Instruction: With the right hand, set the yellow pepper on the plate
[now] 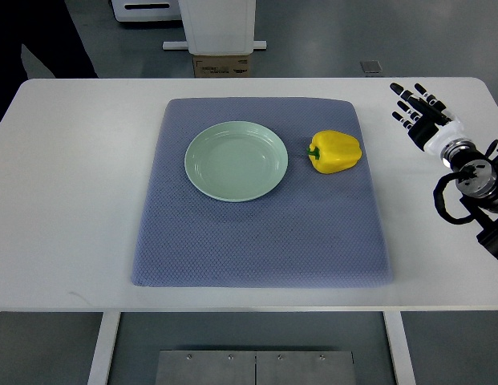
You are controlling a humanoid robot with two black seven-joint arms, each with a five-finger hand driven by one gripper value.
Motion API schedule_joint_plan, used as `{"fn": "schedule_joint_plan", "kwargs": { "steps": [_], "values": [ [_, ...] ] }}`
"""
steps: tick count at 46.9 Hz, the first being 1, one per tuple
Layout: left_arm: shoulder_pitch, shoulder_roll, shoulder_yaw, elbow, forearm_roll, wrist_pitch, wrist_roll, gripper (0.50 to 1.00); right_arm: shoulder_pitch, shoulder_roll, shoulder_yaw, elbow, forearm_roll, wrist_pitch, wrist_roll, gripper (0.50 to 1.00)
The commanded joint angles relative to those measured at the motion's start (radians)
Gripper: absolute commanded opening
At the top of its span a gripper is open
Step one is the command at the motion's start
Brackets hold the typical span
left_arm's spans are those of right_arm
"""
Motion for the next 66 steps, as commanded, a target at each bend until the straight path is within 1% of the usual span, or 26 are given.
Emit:
{"fn": "schedule_joint_plan", "kwargs": {
  "steps": [1, 39, 44, 52, 60, 66],
  "values": [
    [0.0, 0.0, 0.001, 0.0, 0.0, 0.0, -0.002, 1.0, 0.0, 0.0, 0.0, 0.0, 0.0, 0.0, 0.0, 1.0],
    [-0.005, 0.0, 0.002, 0.0, 0.0, -0.012, -0.002, 1.0, 0.008, 0.0, 0.0, -0.009, 0.0, 0.003, 0.0, 1.0],
    [-0.003, 0.0, 0.002, 0.0, 0.0, -0.012, -0.002, 1.0, 0.012, 0.002, 0.003, -0.026, 0.0, -0.014, -0.003, 1.0],
    [-0.003, 0.0, 0.002, -0.002, 0.0, -0.012, -0.002, 1.0, 0.026, 0.005, 0.012, -0.063, 0.002, -0.014, 0.002, 1.0],
    [-0.005, 0.0, 0.002, -0.002, 0.0, -0.012, -0.002, 1.0, 0.025, 0.009, 0.011, -0.066, 0.002, -0.012, 0.005, 1.0],
    [-0.003, 0.0, 0.002, 0.0, 0.0, -0.012, -0.002, 1.0, 0.018, 0.011, 0.011, -0.069, 0.002, -0.012, 0.041, 1.0]
  ]
}}
